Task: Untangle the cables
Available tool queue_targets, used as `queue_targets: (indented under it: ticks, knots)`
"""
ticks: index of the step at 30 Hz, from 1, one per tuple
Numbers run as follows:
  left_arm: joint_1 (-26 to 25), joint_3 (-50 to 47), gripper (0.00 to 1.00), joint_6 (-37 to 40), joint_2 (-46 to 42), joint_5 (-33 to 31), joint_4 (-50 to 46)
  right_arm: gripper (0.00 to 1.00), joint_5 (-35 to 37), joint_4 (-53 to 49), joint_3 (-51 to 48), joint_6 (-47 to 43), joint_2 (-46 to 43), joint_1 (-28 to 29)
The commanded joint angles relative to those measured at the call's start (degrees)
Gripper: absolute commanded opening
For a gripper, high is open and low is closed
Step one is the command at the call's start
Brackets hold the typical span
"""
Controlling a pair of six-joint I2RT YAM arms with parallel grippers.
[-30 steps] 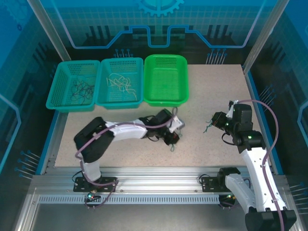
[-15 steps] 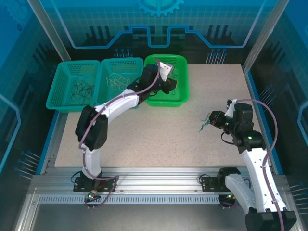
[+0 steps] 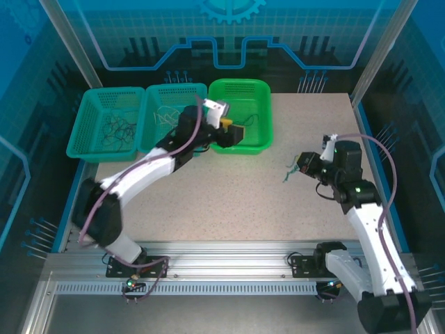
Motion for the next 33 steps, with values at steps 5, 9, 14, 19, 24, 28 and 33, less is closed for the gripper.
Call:
queue_targets:
  ticks: [5,9,14,19,24,28,33]
  knots:
    - [-5.1,-15.4,0.68,2.4,-22.6,-11.4,-11.8,0.0,7.2,10.6,18.6,-5.7,21.8,9.5]
    - [-5.1,-20.6,0.69,2.9,-30.4,-18.6,-18.9,0.0,11.1,9.2,32.4,-7.9,39.0,12.0]
    - [-4.5,-25.2,0.7,1.9,-36.1,-29.3,-21.5,0.06,10.7,4.7,50.2,-8.9,58.9,13.6]
    - [-2.6,-29.2,0.73,-0.4,-37.2,-37.6,-19.8,0.28,10.2,-4.3,67.6,-12.0,70.6,14.6]
    - [-0.7,-35.6,0.82,-1.4,-37.4,-50.6,-12.5,0.37,14.9,-4.5,63.0,-15.4,63.3,14.1]
    - [2.4,-39.5,0.84,1.8,-35.3,-55.8,-4.5,0.41,20.9,4.6,40.4,-18.6,45.4,13.3]
    - [6.3,-46.6,0.87,12.7,-30.9,-58.3,14.8,0.46,35.4,15.2,11.3,-24.7,21.9,12.1]
